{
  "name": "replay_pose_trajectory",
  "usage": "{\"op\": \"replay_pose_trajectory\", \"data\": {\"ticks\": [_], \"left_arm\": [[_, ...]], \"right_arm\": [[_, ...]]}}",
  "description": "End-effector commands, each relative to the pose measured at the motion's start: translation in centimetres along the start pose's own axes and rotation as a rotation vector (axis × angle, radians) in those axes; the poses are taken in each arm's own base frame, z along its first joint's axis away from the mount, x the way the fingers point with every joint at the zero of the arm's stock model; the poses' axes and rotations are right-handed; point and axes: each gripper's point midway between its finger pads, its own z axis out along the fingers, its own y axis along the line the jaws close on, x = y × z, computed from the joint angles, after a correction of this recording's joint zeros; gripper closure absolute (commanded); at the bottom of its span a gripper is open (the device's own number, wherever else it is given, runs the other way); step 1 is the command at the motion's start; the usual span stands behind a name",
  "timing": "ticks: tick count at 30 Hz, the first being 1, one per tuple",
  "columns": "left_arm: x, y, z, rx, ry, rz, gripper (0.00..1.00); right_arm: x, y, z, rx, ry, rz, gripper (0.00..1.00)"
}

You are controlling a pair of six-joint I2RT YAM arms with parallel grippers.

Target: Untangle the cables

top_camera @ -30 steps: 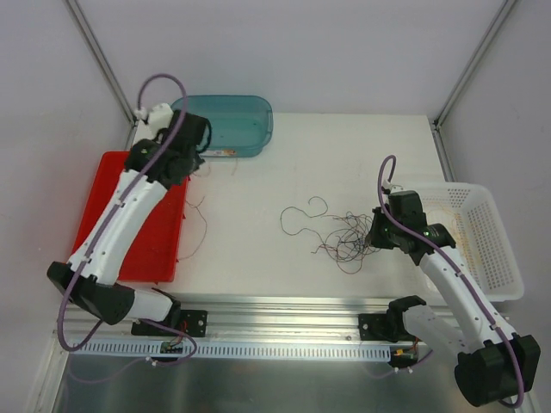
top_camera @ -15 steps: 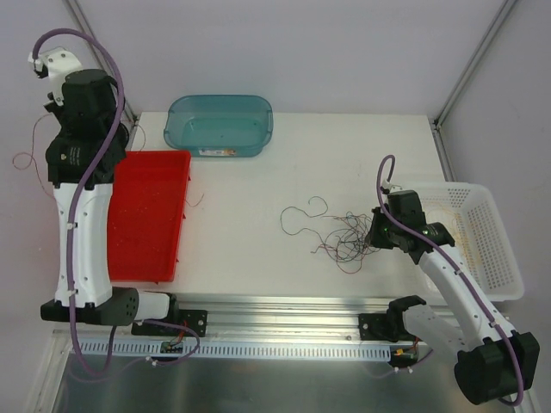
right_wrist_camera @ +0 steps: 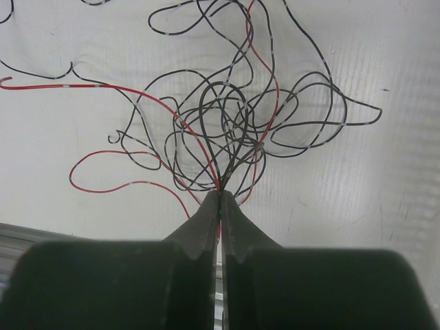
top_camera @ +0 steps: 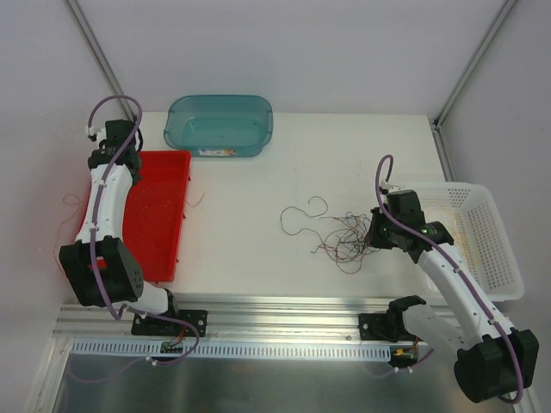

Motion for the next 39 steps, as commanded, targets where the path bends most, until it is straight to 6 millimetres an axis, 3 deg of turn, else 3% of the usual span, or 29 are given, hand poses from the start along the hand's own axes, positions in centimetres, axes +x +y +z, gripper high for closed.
{"op": "replay_pose_trajectory", "data": {"ticks": [1,4,6,9,13,19,26,30,36,39], "left_arm": [[0.5,-4.4,-0.1,0.214,0.026,-0.082,1.00],[2.0,-8.2,-1.8,0.443,0.085,-0.106,1.00],[2.3,-10.8,-4.4,0.584,0.074,-0.085,1.00],[2.1,-12.6,-7.0,0.665,0.025,-0.029,1.00],[1.1,-12.9,-7.3,0.705,-0.011,-0.016,1.00],[-0.2,-12.4,-4.4,0.740,0.029,-0.084,1.00],[-1.0,-8.7,1.9,0.542,0.053,-0.127,1.00],[0.4,-5.9,5.5,0.326,0.069,-0.056,1.00],[2.5,-0.9,8.7,-0.008,0.102,0.027,0.95],[3.1,-0.7,9.4,-0.043,0.122,0.027,0.89]], "right_arm": [[0.1,0.4,0.0,-0.019,0.006,-0.010,0.99],[0.1,0.6,0.2,-0.026,0.015,-0.003,0.99],[0.1,0.6,0.3,-0.027,0.019,-0.001,0.99],[-0.1,0.7,0.3,-0.027,0.018,-0.003,0.99],[-0.4,0.9,0.0,-0.032,0.013,-0.006,0.99],[-0.2,1.0,-0.2,-0.038,0.009,0.001,0.99],[-0.1,0.9,-0.5,-0.037,0.016,-0.001,0.99],[-0.1,0.8,-0.7,-0.027,0.022,-0.008,0.99],[0.1,0.9,-0.6,-0.034,0.038,-0.007,0.99],[-0.1,1.1,-0.8,-0.039,0.043,-0.019,0.99]]}}
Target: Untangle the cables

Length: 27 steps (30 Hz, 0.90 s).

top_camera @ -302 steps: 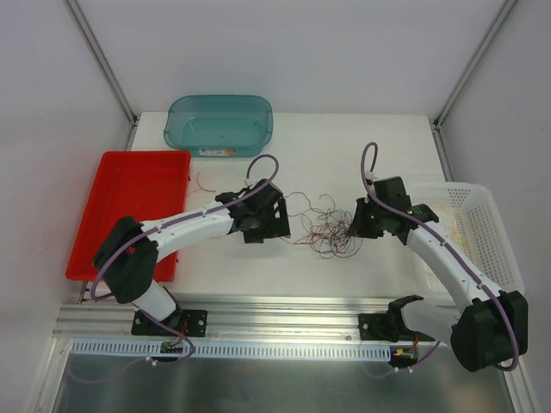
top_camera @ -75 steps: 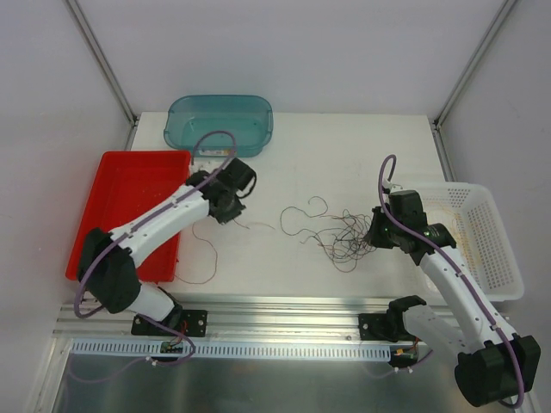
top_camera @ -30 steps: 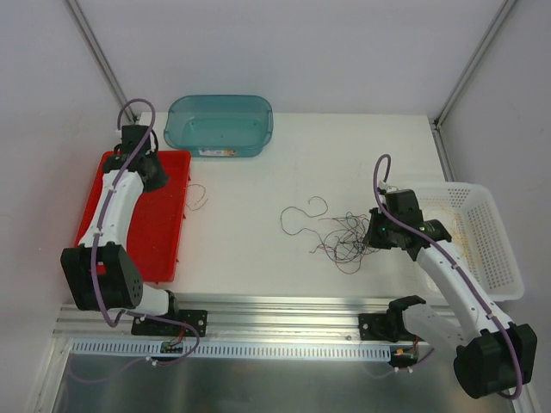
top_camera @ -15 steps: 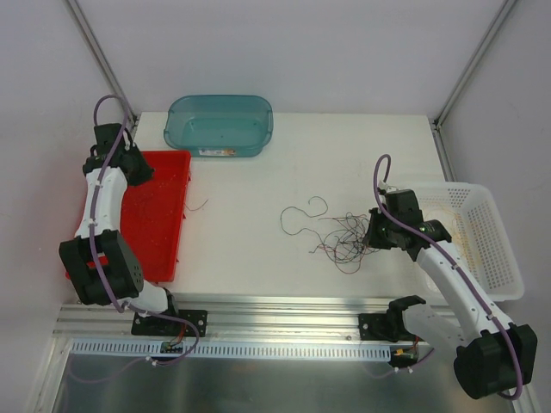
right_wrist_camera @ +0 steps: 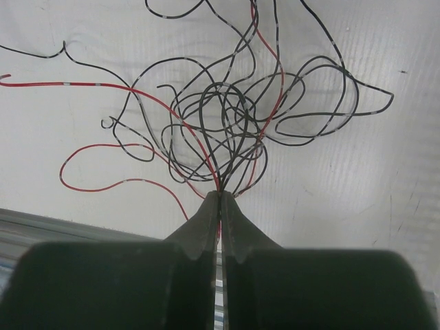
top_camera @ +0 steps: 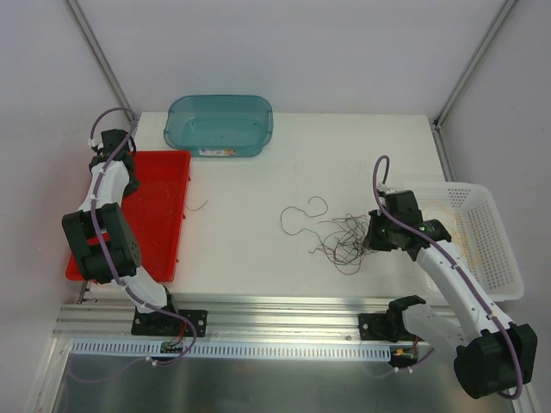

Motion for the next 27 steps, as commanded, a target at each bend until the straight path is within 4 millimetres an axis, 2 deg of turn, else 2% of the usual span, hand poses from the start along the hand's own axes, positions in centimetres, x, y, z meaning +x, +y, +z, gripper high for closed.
{"op": "replay_pose_trajectory", "data": {"ticks": [1,2,5,8,9,11,12,14,15,16,17,18,19,20,21,24,25,27], "left_arm": [[0.4,2.7,1.0,-0.169,0.006,0.024,0.87],[0.7,2.8,1.2,-0.177,0.018,0.028,0.78],[1.5,3.1,1.9,-0.219,0.050,0.033,0.75],[1.1,3.1,0.9,-0.212,0.030,0.007,0.71],[0.9,3.1,0.5,-0.204,0.020,-0.005,0.55],[0.2,2.4,-1.2,-0.145,-0.018,-0.027,0.45],[0.1,2.0,-2.0,-0.116,-0.030,-0.042,0.32],[0.1,0.8,-4.3,-0.044,-0.059,-0.063,0.20],[0.0,0.2,-5.0,-0.024,-0.078,-0.078,0.20],[0.6,-0.2,-5.9,-0.009,-0.068,-0.078,0.14],[0.8,-0.6,-7.0,0.009,-0.086,-0.124,0.13],[1.5,-2.1,-8.1,0.037,-0.092,-0.115,0.13],[2.8,-2.6,-8.5,0.043,-0.069,-0.121,0.12],[3.3,-3.4,-9.5,0.072,-0.080,-0.139,0.13],[4.4,-5.1,-10.2,0.107,-0.067,-0.176,0.13],[7.4,-7.4,-11.1,0.169,-0.008,-0.283,0.14],[9.2,-8.3,-11.1,0.174,0.011,-0.267,0.13],[10.4,-9.1,-11.0,0.158,0.024,-0.338,0.14]], "right_arm": [[-1.4,0.9,-1.1,-0.026,-0.024,-0.021,0.99],[-1.3,0.8,-1.2,-0.020,-0.021,-0.026,0.99],[-1.7,0.9,-1.5,-0.020,-0.032,-0.031,0.99],[-1.6,0.9,-1.5,-0.020,-0.035,-0.027,0.99],[-1.5,0.9,-1.4,-0.022,-0.035,-0.027,0.99],[-1.4,0.8,-1.3,-0.020,-0.032,-0.026,0.99],[-1.4,0.9,-1.3,-0.023,-0.034,-0.025,0.99],[-1.5,1.0,-1.2,-0.030,-0.038,-0.027,0.99],[-1.4,1.0,-1.1,-0.031,-0.038,-0.023,0.99],[-1.6,1.1,-1.1,-0.034,-0.045,-0.022,0.99],[-1.6,1.1,-1.1,-0.036,-0.046,-0.021,0.99],[-1.6,1.1,-1.1,-0.039,-0.048,-0.022,0.99],[-1.7,1.2,-1.0,-0.042,-0.053,-0.018,0.99],[-1.7,1.3,-0.9,-0.047,-0.053,-0.015,0.99],[-1.7,1.4,-0.9,-0.054,-0.058,-0.014,0.99],[-1.8,1.7,-0.7,-0.069,-0.062,-0.014,0.97],[-2.0,1.8,-0.8,-0.075,-0.068,-0.016,0.97],[-1.9,2.0,-0.7,-0.086,-0.067,-0.018,0.97]]}}
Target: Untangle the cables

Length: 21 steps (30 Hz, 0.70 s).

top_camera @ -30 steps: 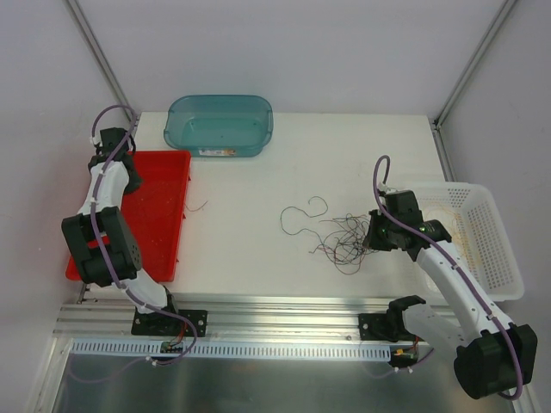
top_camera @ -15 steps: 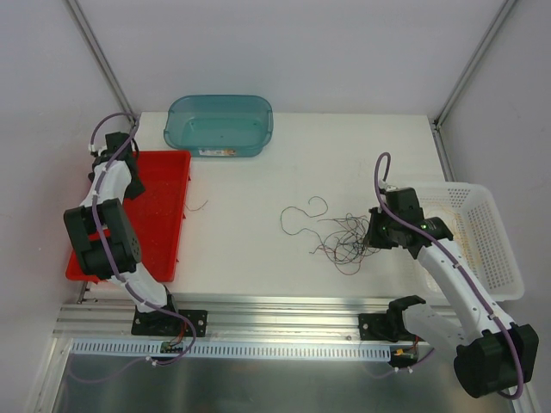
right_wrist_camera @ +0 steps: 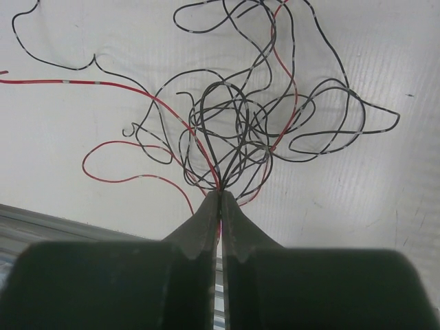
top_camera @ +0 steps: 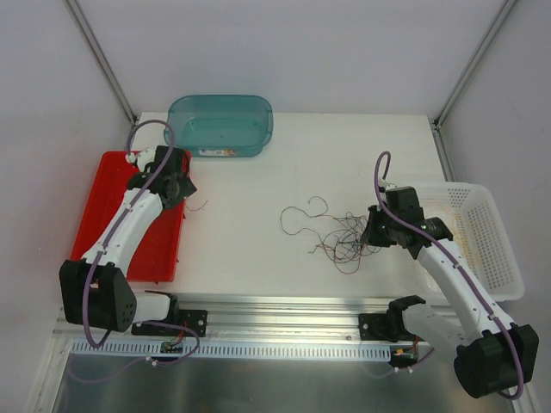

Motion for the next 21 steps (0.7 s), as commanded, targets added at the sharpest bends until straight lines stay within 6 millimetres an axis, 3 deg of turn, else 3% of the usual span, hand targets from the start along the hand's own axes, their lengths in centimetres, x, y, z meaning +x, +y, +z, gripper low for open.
{"op": "replay_pose_trajectory", "data": {"ticks": [1,5,9,14,17,21], "left_arm": [[4.3,-0.1,0.4,-0.068,0.082,-0.188,0.15],[6.8,-1.6,0.7,-0.116,0.090,-0.275,0.23],[8.3,-1.5,1.1,-0.218,0.073,-0.327,0.33],[9.4,-1.6,2.0,-0.344,0.027,-0.409,0.38],[9.4,-1.0,2.7,-0.423,-0.016,-0.421,0.40],[8.4,-1.8,3.5,-0.444,-0.071,-0.427,0.41]], "right_arm": [[-0.6,1.2,-0.2,-0.060,-0.042,-0.013,0.96],[-0.4,1.4,0.0,-0.079,-0.048,-0.012,0.96],[0.0,1.4,0.2,-0.090,-0.048,-0.014,0.96],[0.5,1.8,0.5,-0.118,-0.041,-0.017,0.96],[0.6,2.0,0.6,-0.134,-0.039,-0.018,0.96],[0.6,2.1,0.7,-0.143,-0.041,-0.027,0.96]]}}
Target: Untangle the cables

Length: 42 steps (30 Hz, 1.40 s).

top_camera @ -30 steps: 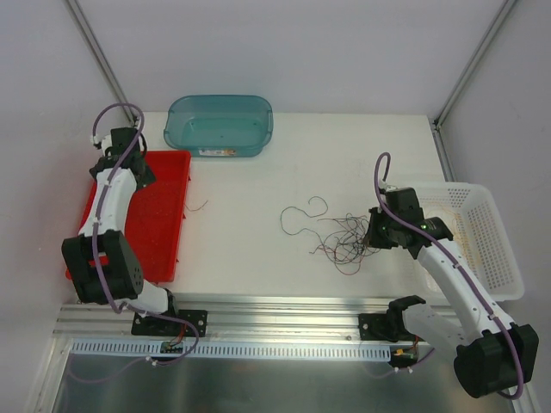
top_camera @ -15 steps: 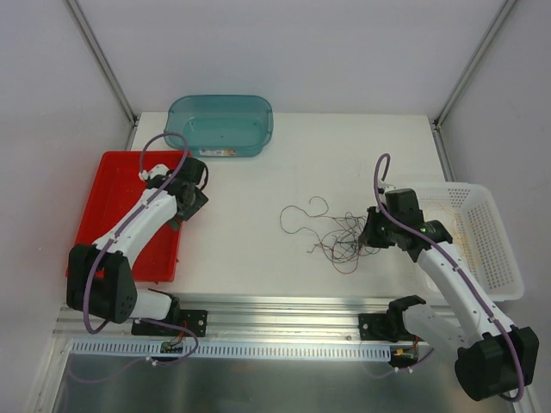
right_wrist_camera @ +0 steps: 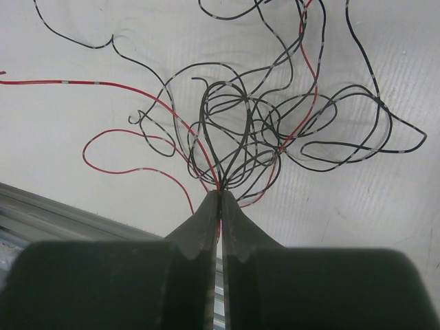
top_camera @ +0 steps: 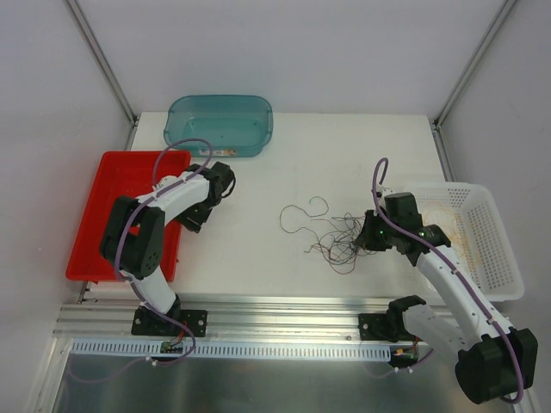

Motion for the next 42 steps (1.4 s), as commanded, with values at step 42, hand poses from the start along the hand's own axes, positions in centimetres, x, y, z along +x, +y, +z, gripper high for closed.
{"op": "replay_pose_trajectory", "data": {"ticks": [42], "left_arm": [[-1.6,-4.3,4.4,-0.095,-0.047,-0.068,0.81]], "right_arm": [[-0.1,0.9,0.6,-0.055,0.004,-0.028,0.97]]}}
